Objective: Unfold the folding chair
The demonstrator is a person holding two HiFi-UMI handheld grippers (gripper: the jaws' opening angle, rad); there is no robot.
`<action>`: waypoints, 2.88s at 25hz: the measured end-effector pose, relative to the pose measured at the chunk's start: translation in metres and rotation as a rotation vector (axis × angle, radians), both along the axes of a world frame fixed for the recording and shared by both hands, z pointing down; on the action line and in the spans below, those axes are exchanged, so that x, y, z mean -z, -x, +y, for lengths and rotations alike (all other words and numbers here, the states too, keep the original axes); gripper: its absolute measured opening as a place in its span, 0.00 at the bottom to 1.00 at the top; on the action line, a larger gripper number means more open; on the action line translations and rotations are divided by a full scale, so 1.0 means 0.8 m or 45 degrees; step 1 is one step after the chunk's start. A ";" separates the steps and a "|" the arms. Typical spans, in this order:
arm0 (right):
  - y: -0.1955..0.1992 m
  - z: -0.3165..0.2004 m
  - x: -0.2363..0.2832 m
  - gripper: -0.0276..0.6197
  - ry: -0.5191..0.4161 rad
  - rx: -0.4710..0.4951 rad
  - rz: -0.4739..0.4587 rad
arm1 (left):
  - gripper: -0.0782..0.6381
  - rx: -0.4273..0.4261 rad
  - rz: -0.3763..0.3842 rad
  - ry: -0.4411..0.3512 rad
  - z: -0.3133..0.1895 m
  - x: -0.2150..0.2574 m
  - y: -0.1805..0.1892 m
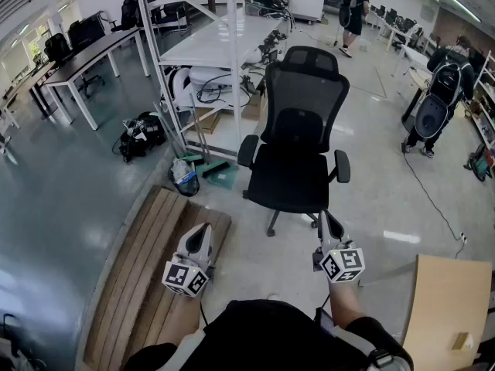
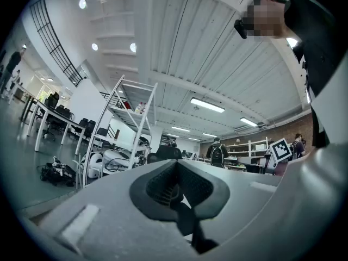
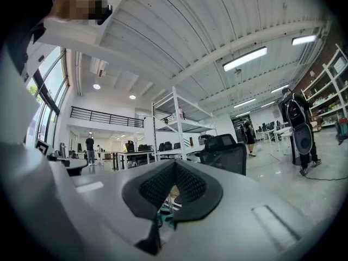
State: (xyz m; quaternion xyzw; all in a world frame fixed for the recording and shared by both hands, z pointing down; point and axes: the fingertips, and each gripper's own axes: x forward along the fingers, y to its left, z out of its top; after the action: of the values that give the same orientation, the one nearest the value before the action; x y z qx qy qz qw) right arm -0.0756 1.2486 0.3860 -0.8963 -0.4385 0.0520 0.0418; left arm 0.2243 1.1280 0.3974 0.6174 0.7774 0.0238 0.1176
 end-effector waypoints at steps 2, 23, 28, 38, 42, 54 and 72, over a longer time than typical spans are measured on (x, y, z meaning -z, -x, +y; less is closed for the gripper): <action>-0.005 0.000 0.001 0.05 -0.002 0.002 -0.001 | 0.11 0.000 0.007 -0.003 0.000 0.002 -0.005; -0.050 -0.013 0.004 0.05 0.003 0.121 0.016 | 0.11 0.093 -0.023 -0.027 -0.030 -0.007 -0.034; -0.096 -0.020 0.001 0.05 -0.012 0.217 0.009 | 0.11 0.289 -0.036 -0.026 -0.076 -0.011 -0.078; -0.229 -0.059 -0.008 0.05 -0.028 0.477 0.008 | 0.11 0.585 -0.039 -0.057 -0.195 -0.021 -0.163; -0.297 -0.092 -0.012 0.05 -0.032 0.601 0.018 | 0.11 0.703 -0.031 -0.073 -0.258 -0.026 -0.200; -0.452 -0.179 -0.011 0.05 -0.018 0.952 0.006 | 0.11 1.012 0.023 -0.102 -0.376 -0.022 -0.264; -0.536 -0.312 -0.037 0.05 -0.020 1.619 -0.102 | 0.11 1.568 -0.066 -0.174 -0.505 -0.041 -0.177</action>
State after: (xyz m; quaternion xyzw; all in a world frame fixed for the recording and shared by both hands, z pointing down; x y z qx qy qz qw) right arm 0.3531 0.9990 0.4159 -0.9824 0.1775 -0.0200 0.0547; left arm 0.3658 0.7236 0.4304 0.9581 0.2719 0.0164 0.0888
